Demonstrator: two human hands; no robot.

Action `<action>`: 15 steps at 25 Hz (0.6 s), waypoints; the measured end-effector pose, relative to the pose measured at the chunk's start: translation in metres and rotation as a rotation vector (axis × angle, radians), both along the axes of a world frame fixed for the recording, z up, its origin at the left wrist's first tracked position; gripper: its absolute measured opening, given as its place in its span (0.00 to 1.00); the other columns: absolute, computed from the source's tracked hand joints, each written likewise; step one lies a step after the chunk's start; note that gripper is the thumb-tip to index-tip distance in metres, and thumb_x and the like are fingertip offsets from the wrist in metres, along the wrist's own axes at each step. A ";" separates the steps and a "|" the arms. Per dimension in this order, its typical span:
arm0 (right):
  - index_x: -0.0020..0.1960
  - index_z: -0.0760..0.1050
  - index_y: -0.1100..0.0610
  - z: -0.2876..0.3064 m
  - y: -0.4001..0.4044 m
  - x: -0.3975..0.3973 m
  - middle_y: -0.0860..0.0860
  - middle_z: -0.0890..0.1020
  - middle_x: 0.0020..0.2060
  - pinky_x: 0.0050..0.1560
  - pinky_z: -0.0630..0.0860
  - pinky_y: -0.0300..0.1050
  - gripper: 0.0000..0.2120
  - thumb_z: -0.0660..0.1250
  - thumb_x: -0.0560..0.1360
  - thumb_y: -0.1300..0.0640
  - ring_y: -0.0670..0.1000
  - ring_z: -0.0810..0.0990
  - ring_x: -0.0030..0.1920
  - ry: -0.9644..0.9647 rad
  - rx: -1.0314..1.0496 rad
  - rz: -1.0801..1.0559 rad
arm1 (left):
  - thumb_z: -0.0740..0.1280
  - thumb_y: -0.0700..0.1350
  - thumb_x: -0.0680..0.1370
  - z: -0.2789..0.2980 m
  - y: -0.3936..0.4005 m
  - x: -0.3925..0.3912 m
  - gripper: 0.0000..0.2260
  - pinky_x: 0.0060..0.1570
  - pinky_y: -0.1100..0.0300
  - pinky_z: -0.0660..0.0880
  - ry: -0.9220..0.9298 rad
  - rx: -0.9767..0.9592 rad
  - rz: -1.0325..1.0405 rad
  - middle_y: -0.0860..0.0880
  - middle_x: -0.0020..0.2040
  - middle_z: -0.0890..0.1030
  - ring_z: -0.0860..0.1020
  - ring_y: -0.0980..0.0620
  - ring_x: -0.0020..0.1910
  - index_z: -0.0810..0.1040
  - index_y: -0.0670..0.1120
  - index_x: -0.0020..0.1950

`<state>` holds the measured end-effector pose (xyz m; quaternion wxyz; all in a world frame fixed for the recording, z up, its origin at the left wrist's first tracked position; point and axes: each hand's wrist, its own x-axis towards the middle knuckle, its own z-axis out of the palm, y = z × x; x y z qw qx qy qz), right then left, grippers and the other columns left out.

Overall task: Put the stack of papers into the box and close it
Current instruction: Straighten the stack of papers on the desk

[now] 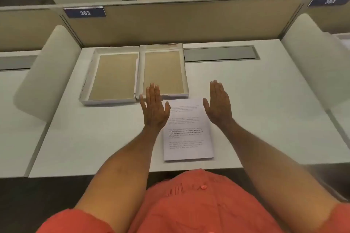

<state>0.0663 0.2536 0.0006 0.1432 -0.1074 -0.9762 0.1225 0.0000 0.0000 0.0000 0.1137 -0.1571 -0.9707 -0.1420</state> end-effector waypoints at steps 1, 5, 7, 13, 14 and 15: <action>0.83 0.55 0.63 -0.009 -0.004 0.009 0.60 0.61 0.82 0.78 0.63 0.59 0.33 0.58 0.83 0.48 0.62 0.59 0.82 -0.031 -0.048 -0.028 | 0.56 0.54 0.82 -0.009 0.000 0.011 0.34 0.80 0.36 0.48 -0.051 0.008 0.033 0.42 0.85 0.51 0.52 0.43 0.84 0.49 0.42 0.84; 0.83 0.54 0.63 -0.041 -0.017 0.054 0.61 0.60 0.82 0.78 0.63 0.60 0.34 0.59 0.84 0.49 0.63 0.59 0.82 -0.191 -0.181 -0.099 | 0.54 0.55 0.83 -0.040 -0.007 0.050 0.34 0.80 0.36 0.44 -0.225 0.001 0.047 0.43 0.85 0.48 0.49 0.44 0.84 0.46 0.43 0.84; 0.84 0.52 0.62 -0.049 -0.022 0.065 0.60 0.58 0.83 0.80 0.61 0.60 0.34 0.59 0.84 0.49 0.62 0.58 0.82 -0.258 -0.254 -0.125 | 0.53 0.55 0.82 -0.046 -0.008 0.058 0.34 0.80 0.37 0.41 -0.304 0.013 0.082 0.44 0.85 0.47 0.47 0.44 0.84 0.45 0.44 0.84; 0.83 0.52 0.61 -0.066 -0.031 0.080 0.58 0.63 0.81 0.75 0.66 0.61 0.34 0.59 0.84 0.47 0.62 0.65 0.78 -0.368 -0.381 -0.129 | 0.60 0.54 0.83 -0.065 -0.005 0.083 0.34 0.75 0.41 0.62 -0.545 0.178 0.188 0.42 0.83 0.57 0.61 0.40 0.79 0.49 0.44 0.84; 0.83 0.53 0.61 -0.067 -0.031 0.078 0.58 0.65 0.80 0.73 0.67 0.61 0.33 0.58 0.84 0.47 0.62 0.66 0.76 -0.365 -0.386 -0.146 | 0.60 0.54 0.83 -0.066 -0.004 0.083 0.34 0.72 0.42 0.65 -0.571 0.192 0.211 0.42 0.81 0.60 0.63 0.40 0.76 0.50 0.44 0.84; 0.83 0.54 0.61 -0.068 -0.032 0.076 0.58 0.67 0.79 0.72 0.68 0.61 0.33 0.58 0.84 0.47 0.62 0.67 0.75 -0.358 -0.392 -0.166 | 0.61 0.54 0.82 -0.065 -0.002 0.083 0.33 0.70 0.43 0.67 -0.594 0.191 0.231 0.41 0.79 0.63 0.65 0.40 0.74 0.52 0.44 0.83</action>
